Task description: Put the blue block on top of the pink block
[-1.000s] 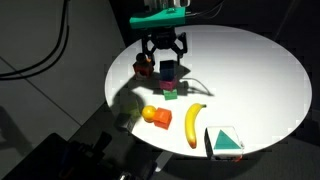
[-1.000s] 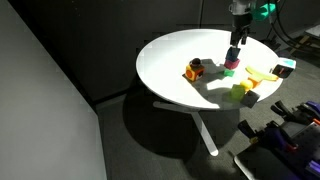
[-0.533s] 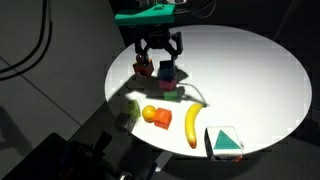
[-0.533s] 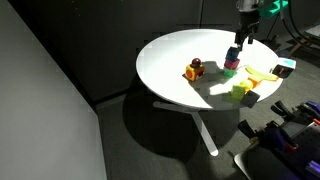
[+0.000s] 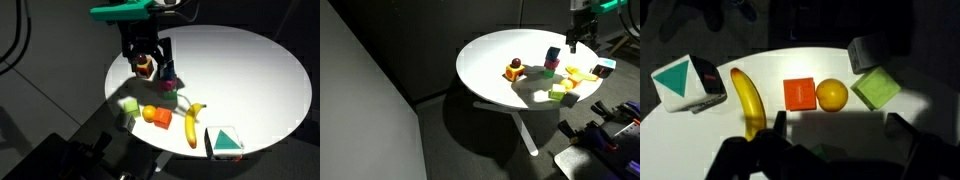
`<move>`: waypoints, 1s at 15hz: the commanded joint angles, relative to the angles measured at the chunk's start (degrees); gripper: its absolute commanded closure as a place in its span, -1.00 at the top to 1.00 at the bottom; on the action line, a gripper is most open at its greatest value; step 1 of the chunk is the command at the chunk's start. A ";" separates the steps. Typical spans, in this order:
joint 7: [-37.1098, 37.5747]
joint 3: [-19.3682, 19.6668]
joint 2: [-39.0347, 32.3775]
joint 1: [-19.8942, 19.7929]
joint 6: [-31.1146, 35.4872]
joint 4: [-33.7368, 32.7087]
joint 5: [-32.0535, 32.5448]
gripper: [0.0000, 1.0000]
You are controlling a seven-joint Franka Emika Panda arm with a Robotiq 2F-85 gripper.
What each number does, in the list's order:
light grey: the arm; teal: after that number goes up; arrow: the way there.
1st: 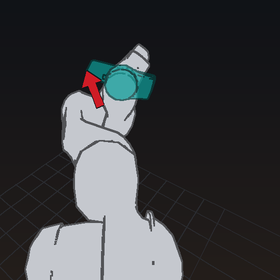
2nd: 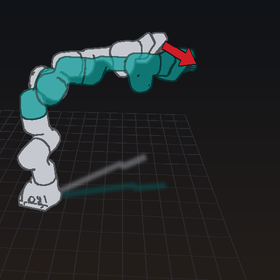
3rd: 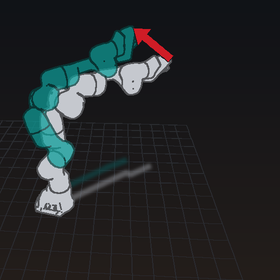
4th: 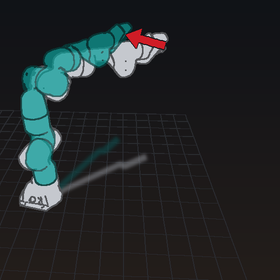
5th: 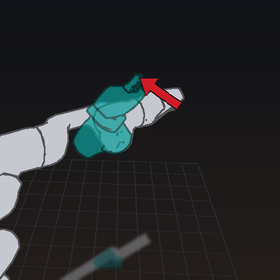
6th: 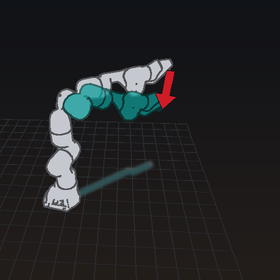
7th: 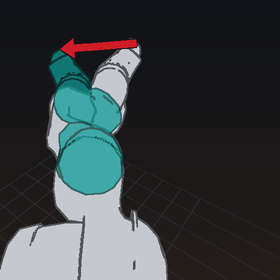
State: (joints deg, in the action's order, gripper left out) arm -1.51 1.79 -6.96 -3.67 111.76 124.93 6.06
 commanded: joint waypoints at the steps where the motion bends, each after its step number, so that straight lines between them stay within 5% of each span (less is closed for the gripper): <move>1: 2.17 0.30 4.78 0.59 -5.57 3.11 -0.42 1.00; 6: 1.86 0.11 9.67 0.60 -10.13 6.35 -0.55 1.00; 15: 2.30 -0.41 19.25 0.85 -8.10 12.74 -0.39 1.00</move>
State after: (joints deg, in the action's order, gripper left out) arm -0.73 1.43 7.73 -3.51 102.26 134.57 6.06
